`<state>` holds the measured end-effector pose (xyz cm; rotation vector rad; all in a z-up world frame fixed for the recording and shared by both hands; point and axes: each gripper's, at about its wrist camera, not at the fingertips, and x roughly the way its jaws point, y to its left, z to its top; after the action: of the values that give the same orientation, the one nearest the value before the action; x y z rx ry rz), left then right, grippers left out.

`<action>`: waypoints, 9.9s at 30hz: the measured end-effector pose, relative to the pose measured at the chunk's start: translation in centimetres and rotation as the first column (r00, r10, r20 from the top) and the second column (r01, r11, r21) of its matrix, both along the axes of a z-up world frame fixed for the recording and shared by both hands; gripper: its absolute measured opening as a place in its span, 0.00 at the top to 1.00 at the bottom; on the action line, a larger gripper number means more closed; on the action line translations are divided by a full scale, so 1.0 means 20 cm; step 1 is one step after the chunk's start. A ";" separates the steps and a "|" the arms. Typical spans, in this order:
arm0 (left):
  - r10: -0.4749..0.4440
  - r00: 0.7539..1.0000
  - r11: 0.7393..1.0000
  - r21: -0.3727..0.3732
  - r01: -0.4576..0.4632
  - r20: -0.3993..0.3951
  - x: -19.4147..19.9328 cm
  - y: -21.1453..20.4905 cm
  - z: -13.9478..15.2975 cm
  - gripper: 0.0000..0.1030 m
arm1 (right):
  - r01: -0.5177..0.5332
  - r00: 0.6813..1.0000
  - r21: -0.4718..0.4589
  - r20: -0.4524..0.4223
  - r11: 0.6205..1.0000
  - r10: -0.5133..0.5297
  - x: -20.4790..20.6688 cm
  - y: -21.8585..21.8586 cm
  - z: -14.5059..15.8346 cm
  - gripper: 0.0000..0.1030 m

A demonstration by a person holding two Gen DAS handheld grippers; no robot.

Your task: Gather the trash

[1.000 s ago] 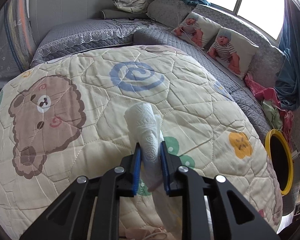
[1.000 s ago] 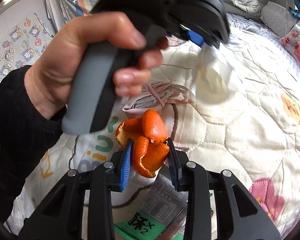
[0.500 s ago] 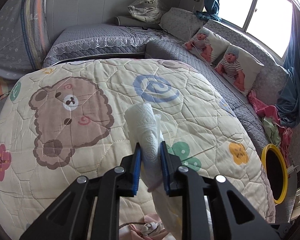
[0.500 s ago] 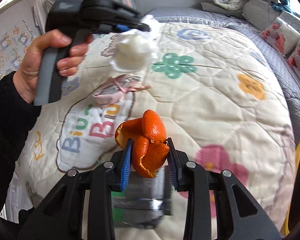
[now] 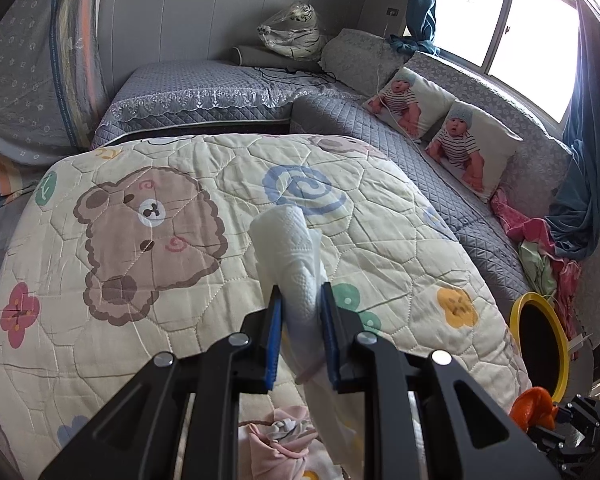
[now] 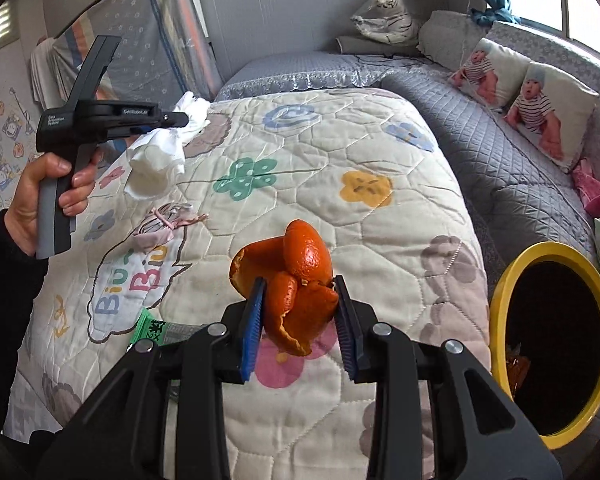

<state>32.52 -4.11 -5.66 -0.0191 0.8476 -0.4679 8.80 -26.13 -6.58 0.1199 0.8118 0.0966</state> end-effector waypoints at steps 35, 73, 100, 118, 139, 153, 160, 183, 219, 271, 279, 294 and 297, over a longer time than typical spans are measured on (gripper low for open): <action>-0.313 0.930 0.950 0.073 0.304 0.192 -0.69 -1.06 0.31 0.83 | 0.420 0.904 0.004 0.083 0.907 -0.419 -0.18 -0.89 0.01 0.70; -0.521 0.852 0.849 0.133 0.512 0.044 -0.80 -1.96 -0.10 0.83 | 0.635 0.769 -0.059 -0.053 0.771 -0.637 -0.37 -1.47 -0.26 0.70; -0.488 0.871 0.869 0.054 0.491 -0.067 -0.69 -2.04 -0.23 0.59 | 0.678 0.725 -0.085 -0.083 0.730 -0.684 -0.40 -1.53 -0.28 0.56; -0.338 0.941 0.941 0.016 0.338 0.023 -0.43 -1.35 -0.02 0.59 | 0.562 0.825 -0.025 0.081 0.826 -0.559 -0.45 -1.22 -0.04 0.56; -0.003 1.000 0.999 0.050 0.002 0.020 -0.41 0.14 -0.16 0.43 | -0.269 0.958 -0.003 0.103 0.963 0.268 -0.21 0.24 -0.14 0.39; -0.046 0.999 0.998 0.035 0.045 0.020 -0.58 0.23 -0.28 0.26 | -0.296 0.954 -0.012 0.052 0.955 0.296 -0.20 0.50 -0.20 0.11; -0.048 0.999 0.998 0.049 0.048 0.013 -0.57 0.21 -0.32 0.25 | -0.223 0.974 -0.062 0.013 0.973 0.224 -0.14 0.53 -0.25 0.11; -0.027 0.997 0.996 0.089 0.033 -0.066 -0.39 0.13 -0.44 0.52 | -0.172 0.982 -0.017 -0.080 0.985 0.171 0.00 0.51 -0.35 0.20; -0.063 0.998 0.998 0.006 0.063 0.032 -0.53 -0.03 -0.16 0.75 | -0.079 0.989 -0.001 0.127 0.997 0.079 -0.09 0.21 -0.09 0.86; -0.559 0.825 0.828 0.001 0.561 -0.079 -0.77 -2.04 -0.27 0.73 | 0.571 0.820 -0.005 -0.036 0.821 -0.571 -0.48 -1.25 -0.42 0.85; -0.505 0.857 0.863 -0.069 0.500 -0.108 -0.71 -2.04 -0.26 0.58 | 0.582 0.811 0.008 -0.074 0.813 -0.580 -0.48 -1.30 -0.43 0.68; -0.351 0.936 0.927 -0.154 0.343 -0.032 -0.58 -1.43 -0.03 0.57 | 0.599 0.801 -0.018 0.003 0.801 -0.599 -0.50 -1.18 -0.26 0.62; -0.280 0.960 0.947 -0.161 0.277 0.004 -0.56 -1.17 0.03 0.57 | 0.579 0.815 -0.028 0.045 0.815 -0.578 -0.48 -1.10 -0.18 0.62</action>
<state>21.31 -27.44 -4.98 -0.0522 0.8329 -0.8035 -0.84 -48.05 -10.27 0.3236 0.7114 -0.4984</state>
